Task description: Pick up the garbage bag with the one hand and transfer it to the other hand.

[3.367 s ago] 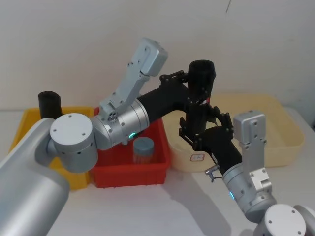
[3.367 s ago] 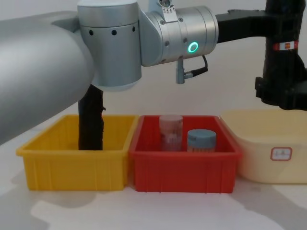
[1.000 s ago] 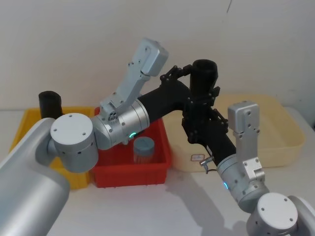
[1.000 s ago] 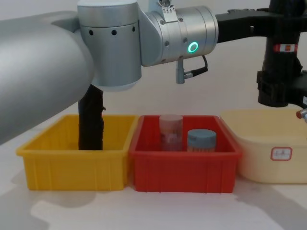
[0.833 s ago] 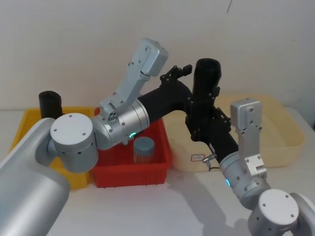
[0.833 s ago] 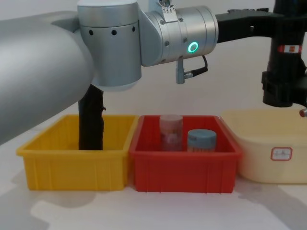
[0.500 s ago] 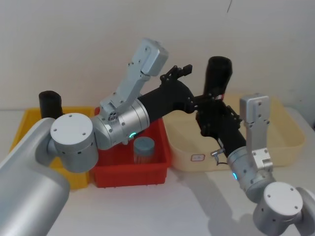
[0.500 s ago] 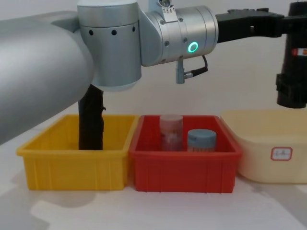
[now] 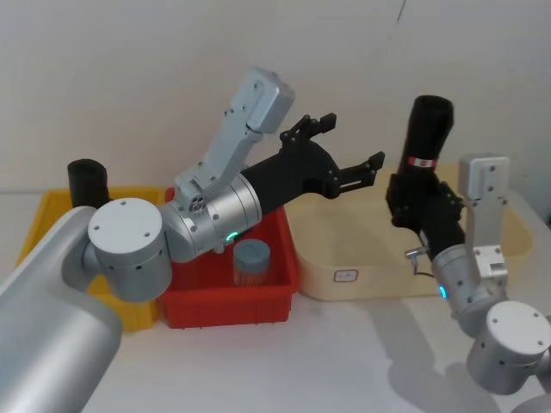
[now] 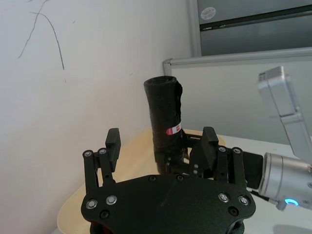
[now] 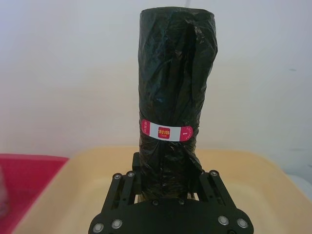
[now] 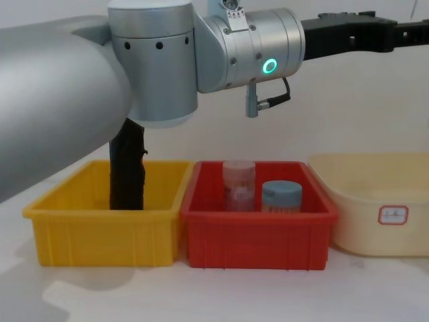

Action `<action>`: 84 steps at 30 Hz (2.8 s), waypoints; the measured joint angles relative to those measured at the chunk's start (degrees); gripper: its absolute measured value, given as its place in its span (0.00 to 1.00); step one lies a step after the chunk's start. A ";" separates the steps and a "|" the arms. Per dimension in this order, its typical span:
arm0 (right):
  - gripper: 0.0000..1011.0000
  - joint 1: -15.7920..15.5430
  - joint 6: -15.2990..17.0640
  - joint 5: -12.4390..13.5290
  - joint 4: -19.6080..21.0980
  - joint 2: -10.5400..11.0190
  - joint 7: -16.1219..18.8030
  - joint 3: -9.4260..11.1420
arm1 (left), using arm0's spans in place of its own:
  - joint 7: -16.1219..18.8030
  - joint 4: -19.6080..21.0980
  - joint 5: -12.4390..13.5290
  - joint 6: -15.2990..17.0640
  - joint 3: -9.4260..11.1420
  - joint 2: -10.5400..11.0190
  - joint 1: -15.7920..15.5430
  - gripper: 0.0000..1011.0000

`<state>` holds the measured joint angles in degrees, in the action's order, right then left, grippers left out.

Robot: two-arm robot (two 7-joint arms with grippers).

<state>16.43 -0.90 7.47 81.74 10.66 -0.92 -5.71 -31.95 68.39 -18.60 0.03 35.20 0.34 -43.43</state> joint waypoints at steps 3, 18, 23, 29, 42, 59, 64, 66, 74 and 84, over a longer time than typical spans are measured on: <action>0.50 0.58 0.67 0.01 -0.88 0.10 -0.59 0.92 | 0.00 0.00 0.00 0.00 0.00 0.00 0.00 0.99; 0.77 3.59 7.79 -1.32 -4.71 0.81 -3.39 3.65 | 0.00 0.00 0.00 0.00 0.00 0.00 0.00 0.99; 0.93 4.24 9.44 -1.86 -5.26 1.06 -3.74 3.96 | 0.00 0.00 0.00 0.00 0.00 0.00 0.00 0.99; 0.99 4.51 10.50 -2.48 -5.14 1.28 -3.79 4.06 | 0.00 0.00 0.00 0.00 0.00 0.00 0.00 0.99; 0.99 3.38 10.37 -3.73 -0.96 1.49 -2.48 3.31 | 0.00 0.00 0.00 0.00 0.00 0.00 0.00 0.99; 0.99 3.05 8.03 -5.13 2.36 1.10 -0.46 2.02 | 0.03 0.00 -0.01 0.00 0.01 0.02 0.00 0.99; 0.99 2.79 7.54 -5.19 3.20 1.00 0.20 1.93 | 0.43 0.29 -0.01 -0.57 -0.02 0.14 0.26 0.99; 0.99 2.50 7.31 -5.18 3.79 0.97 0.72 1.91 | 0.92 0.66 0.05 -1.28 -0.13 0.26 0.51 0.99; 0.99 1.19 7.11 -4.62 5.93 0.94 2.74 1.77 | 3.63 3.17 1.24 -4.23 -1.12 1.11 2.22 0.99; 0.99 -1.69 7.72 -3.66 10.20 0.94 6.43 0.32 | 9.21 10.07 4.33 -6.73 -3.55 3.81 6.40 0.99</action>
<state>14.74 6.83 3.82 91.94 11.60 5.51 -5.39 -22.74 78.46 -14.28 -6.69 31.65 4.14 -37.03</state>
